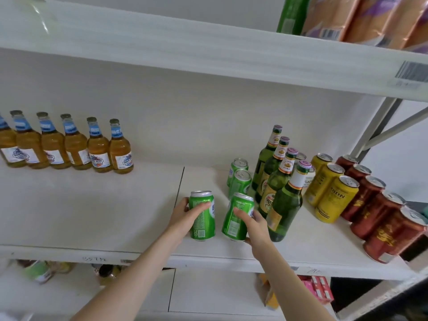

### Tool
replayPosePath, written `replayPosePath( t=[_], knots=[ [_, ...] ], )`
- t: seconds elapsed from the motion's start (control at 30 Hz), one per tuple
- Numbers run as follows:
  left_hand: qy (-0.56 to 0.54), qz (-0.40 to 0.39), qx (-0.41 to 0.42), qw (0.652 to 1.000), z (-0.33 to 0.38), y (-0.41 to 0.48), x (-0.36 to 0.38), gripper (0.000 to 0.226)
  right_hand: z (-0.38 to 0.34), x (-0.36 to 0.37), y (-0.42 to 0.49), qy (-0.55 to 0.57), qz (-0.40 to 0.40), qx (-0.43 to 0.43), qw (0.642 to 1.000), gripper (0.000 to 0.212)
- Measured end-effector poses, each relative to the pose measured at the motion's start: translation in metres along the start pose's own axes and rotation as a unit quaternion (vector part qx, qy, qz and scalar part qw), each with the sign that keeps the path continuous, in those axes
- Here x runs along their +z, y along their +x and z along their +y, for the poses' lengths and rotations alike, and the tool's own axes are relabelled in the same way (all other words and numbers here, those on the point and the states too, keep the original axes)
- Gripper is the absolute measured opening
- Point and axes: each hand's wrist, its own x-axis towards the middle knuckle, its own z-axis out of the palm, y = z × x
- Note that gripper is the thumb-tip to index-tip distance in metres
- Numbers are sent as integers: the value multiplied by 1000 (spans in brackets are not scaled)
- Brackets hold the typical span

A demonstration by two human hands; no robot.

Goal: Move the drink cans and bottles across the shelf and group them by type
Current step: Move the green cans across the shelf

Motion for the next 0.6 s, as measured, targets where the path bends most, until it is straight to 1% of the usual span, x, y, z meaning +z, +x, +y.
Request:
replayPosePath(
  t=[0.13,0.3,0.53,0.6],
  knots=[
    [5,26,3,1000,-3,8,15,41,1,-13,18,-1,-6,-7,1000,32],
    [23,30,23,999,-7,26,23,61,3,-15,38,-2,-3,-39,999,34],
    [60,15,49,997,-15,47,24,60,14,-8,61,-35,22,-69,997,61],
    [70,10,57,996,-17,52,24,58,16,-8,66,-43,32,-74,996,65]
  ],
)
